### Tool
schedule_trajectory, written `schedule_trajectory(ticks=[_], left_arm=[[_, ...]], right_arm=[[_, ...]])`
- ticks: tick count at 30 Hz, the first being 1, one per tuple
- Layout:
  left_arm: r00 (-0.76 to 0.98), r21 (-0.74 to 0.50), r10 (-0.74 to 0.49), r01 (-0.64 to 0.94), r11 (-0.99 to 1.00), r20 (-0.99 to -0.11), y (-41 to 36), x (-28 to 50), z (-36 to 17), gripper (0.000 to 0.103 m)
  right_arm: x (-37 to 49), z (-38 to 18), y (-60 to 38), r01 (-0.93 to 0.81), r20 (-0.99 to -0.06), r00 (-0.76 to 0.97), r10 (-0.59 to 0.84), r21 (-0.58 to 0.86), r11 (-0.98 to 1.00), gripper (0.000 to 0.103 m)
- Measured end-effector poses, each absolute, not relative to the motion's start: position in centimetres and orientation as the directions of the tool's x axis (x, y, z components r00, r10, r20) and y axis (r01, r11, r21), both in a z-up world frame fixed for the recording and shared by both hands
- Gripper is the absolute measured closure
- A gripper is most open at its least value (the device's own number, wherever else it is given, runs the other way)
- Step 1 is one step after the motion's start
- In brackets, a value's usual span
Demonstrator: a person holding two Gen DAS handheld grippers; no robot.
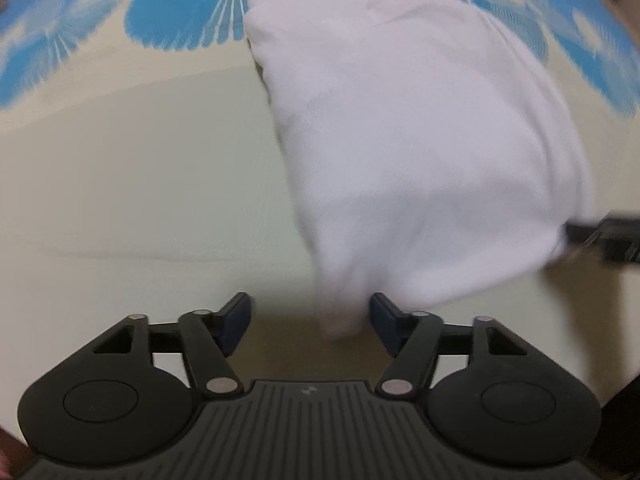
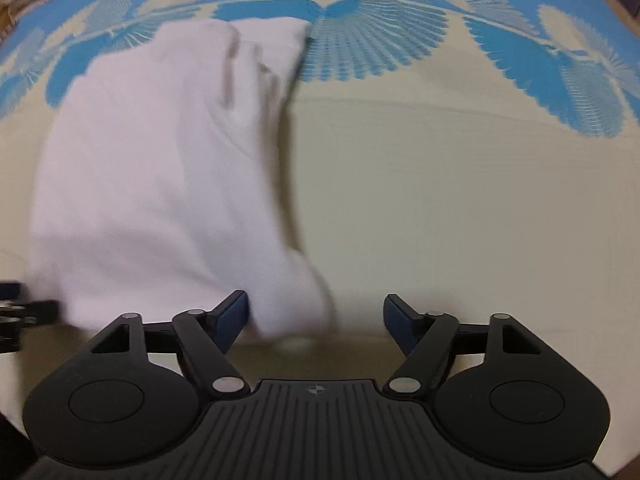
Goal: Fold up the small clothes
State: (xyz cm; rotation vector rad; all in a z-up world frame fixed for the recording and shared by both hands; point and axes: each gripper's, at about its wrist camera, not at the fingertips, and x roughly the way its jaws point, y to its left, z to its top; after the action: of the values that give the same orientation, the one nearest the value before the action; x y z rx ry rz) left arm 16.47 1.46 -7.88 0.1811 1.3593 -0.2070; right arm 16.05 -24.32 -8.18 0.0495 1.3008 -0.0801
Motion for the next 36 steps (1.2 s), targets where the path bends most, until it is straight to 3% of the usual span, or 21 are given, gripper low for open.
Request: schedule_trajectory(ticks=[3,6,12,16,20,25,28,36], left_arm=[[0.277,0.131,0.043,0.309,0.942,-0.960,1.2,14.4,-6.0,0.028],[0.394,0.193,0.077,0.263,0.945,-0.916,1.5,12.3,-2.8,0.025],[0.606,0.091,-0.063,0.220,0.971,-0.793,1.3,5.8,3.8,0.017],[0.675,-0.001,-0.149,0.214,0.977,-0.722,-0.1,2.2,5.7,0.017],[0.667,-0.112,-0.218,0.199,0.974,-0.712,-1.4,-1.3,4.8,0.017],[0.639,0.028,-0.080,0.157,0.987,-0.765,-3.6,-2.4,0.7,0.017],[0.650,0.043,-0.034,0.102,0.994,-0.759,-3.1,-1.1,0.1,0.016],[0.616,0.030,0.002,0.035,0.999,-0.788,-1.9,1.4,-1.3,0.016]], right_arm=[[15.0,-7.8,-25.9,0.116,-0.957,0.266,-0.114,-0.085,0.990,0.028],[13.7,-6.2,-27.1,0.133,-0.904,0.317,-0.286,-0.256,0.957,0.031],[9.3,1.8,-29.3,0.195,-0.758,0.590,-0.280,-0.202,0.960,0.030],[4.5,5.3,-28.3,0.119,-0.688,0.700,-0.190,-0.150,0.981,0.018],[-0.5,4.5,-26.4,0.050,-0.696,0.709,-0.114,-0.111,0.993,0.015],[-3.0,0.7,-24.6,0.049,-0.806,0.589,-0.058,-0.036,0.998,0.020],[-2.3,0.4,-23.3,0.023,-0.782,0.614,-0.105,-0.115,0.993,0.019],[-0.4,-0.3,-21.9,0.008,-0.787,0.610,-0.094,-0.113,0.994,0.019]])
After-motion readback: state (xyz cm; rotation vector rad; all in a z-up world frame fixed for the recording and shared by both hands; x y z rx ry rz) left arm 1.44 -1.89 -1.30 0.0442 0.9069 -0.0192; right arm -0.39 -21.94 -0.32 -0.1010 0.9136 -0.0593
